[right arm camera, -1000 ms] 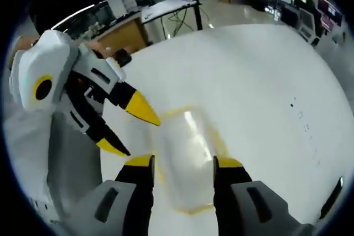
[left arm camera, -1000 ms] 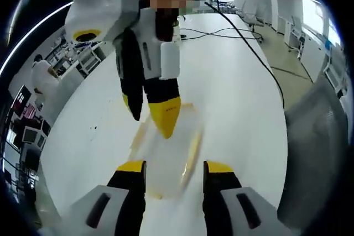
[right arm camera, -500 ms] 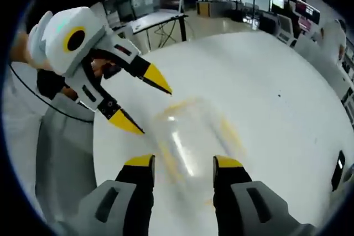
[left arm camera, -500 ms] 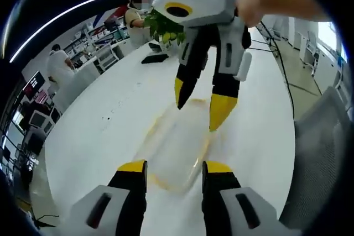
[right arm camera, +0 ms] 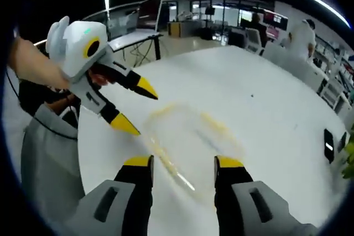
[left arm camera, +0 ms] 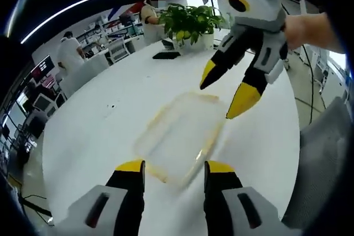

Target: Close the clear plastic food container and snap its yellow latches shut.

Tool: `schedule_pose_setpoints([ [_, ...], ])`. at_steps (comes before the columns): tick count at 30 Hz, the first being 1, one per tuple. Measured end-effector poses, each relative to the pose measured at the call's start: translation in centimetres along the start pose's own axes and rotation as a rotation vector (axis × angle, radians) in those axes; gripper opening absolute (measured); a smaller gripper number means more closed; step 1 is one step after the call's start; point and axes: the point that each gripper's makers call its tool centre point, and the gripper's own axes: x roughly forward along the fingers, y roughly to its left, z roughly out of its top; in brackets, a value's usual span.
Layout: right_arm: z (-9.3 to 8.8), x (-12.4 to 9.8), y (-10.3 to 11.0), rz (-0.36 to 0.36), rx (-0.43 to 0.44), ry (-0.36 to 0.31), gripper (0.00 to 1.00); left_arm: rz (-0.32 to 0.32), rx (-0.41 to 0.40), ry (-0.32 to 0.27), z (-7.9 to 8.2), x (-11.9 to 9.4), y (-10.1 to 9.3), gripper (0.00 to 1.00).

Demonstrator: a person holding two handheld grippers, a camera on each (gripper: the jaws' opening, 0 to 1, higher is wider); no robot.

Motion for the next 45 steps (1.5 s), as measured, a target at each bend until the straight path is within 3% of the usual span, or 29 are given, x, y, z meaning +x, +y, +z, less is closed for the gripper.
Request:
schedule_pose_setpoints([
  [4,-1.0,-0.3,-0.3,-0.038,0.030,-0.030,0.42,0.028,-0.057,-0.028,-0.2,0.0,0.3,0.37],
  [9,-2.5,-0.9,-1.3,-0.104,0.076,-0.056,0.45,0.030,-0.077,-0.036,-0.9,0.3,-0.1,0.38],
  [16,-4.2,-0.5,-2.2,-0.138,0.135,-0.070,0.47,0.058,-0.099,-0.030,-2.0,1.1,-0.4,0.41],
  [19,-5.3,-0.1,-3.0,-0.186,0.092,-0.027,0.46,0.062,-0.106,-0.025,-2.4,1.6,-0.4,0.40],
  [21,-5.5,0.3,-3.5,-0.213,0.010,-0.010,0.45,0.069,-0.097,-0.011,-2.8,2.0,-0.4,0.40],
  [24,-5.6,0.9,-3.2,-0.198,0.004,-0.002,0.45,0.088,-0.062,0.019,-3.5,2.5,-0.1,0.39],
  [30,-5.5,2.1,-2.9,-0.178,-0.006,0.006,0.45,0.078,-0.073,0.026,-3.8,2.9,0.0,0.37],
  [45,-5.7,2.9,-2.9,-0.184,0.010,0.011,0.41,0.053,-0.160,0.012,-4.1,3.6,-0.2,0.30],
])
